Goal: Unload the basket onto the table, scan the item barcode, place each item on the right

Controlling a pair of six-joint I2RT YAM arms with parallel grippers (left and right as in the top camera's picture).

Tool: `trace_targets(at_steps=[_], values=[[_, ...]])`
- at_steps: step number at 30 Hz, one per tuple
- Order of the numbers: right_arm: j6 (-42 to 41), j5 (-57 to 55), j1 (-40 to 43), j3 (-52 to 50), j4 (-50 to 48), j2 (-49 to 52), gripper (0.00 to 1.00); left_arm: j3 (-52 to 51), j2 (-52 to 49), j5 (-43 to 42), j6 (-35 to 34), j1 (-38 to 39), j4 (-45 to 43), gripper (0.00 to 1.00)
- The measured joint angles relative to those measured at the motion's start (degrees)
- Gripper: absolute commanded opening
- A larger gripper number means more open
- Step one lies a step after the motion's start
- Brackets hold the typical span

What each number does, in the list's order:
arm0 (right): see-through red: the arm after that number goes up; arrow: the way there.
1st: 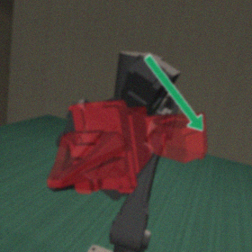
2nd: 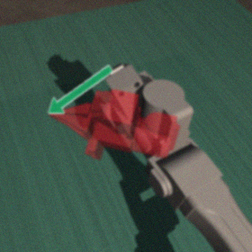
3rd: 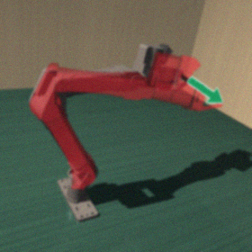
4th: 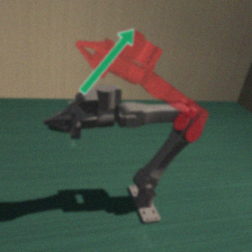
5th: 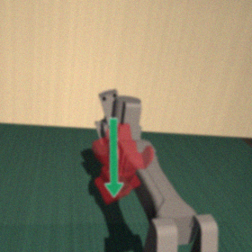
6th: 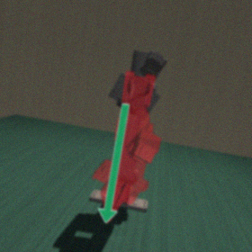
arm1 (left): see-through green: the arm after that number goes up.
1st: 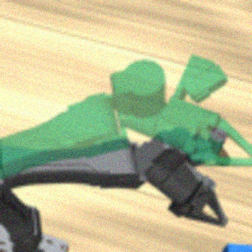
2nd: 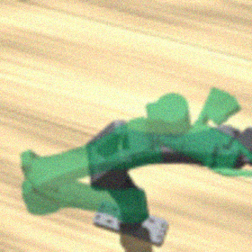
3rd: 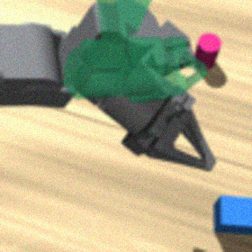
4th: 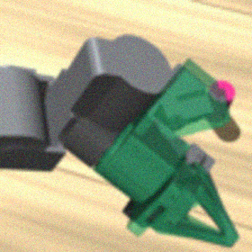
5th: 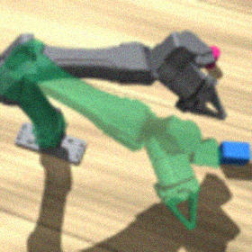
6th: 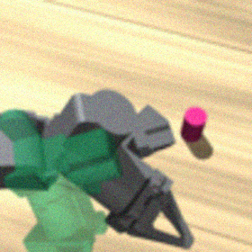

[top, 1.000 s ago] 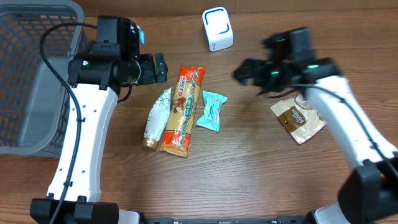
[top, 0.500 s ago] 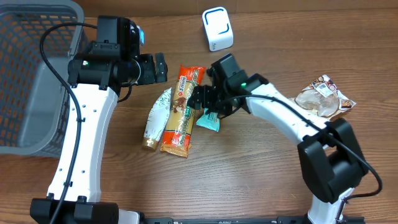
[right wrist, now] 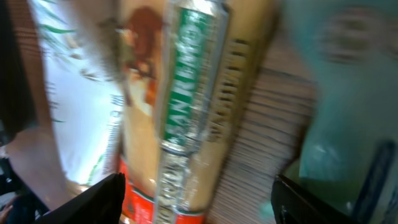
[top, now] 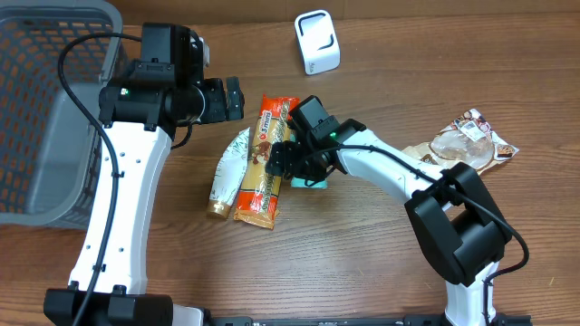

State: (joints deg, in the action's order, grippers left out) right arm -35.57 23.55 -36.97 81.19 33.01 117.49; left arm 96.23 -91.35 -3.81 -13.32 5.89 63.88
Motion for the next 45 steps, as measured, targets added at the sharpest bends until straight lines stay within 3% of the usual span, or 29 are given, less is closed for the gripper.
trace_targets(at_steps=[9, 13, 22, 31, 41, 45], values=[[5.18, -4.22, 7.21, 1.33, 15.56, -0.09, 0.77, 0.00, 0.00, 0.00, 0.00, 0.00, 0.00, 1.00], [9.31, -3.80, 11.80, 1.75, 17.55, -2.01, 0.86, 0.00, 0.00, 0.00, 0.00, 0.00, 0.00, 1.00], [20.55, 1.97, 19.96, 3.30, 16.52, -8.48, 0.92, 0.00, 0.00, 0.00, 0.00, 0.00, 0.00, 1.00], [32.79, 8.44, 20.94, 3.30, 12.17, -0.35, 0.91, 0.00, 0.00, 0.00, 0.00, 0.00, 0.00, 1.00], [32.37, 10.16, 19.17, 3.30, 8.50, 4.42, 0.76, 0.00, 0.00, 0.00, 0.00, 0.00, 0.00, 1.00], [29.53, 10.23, 18.99, 3.56, 8.46, 5.81, 0.56, 0.00, 0.00, 0.00, 0.00, 0.02, 0.00, 1.00]])
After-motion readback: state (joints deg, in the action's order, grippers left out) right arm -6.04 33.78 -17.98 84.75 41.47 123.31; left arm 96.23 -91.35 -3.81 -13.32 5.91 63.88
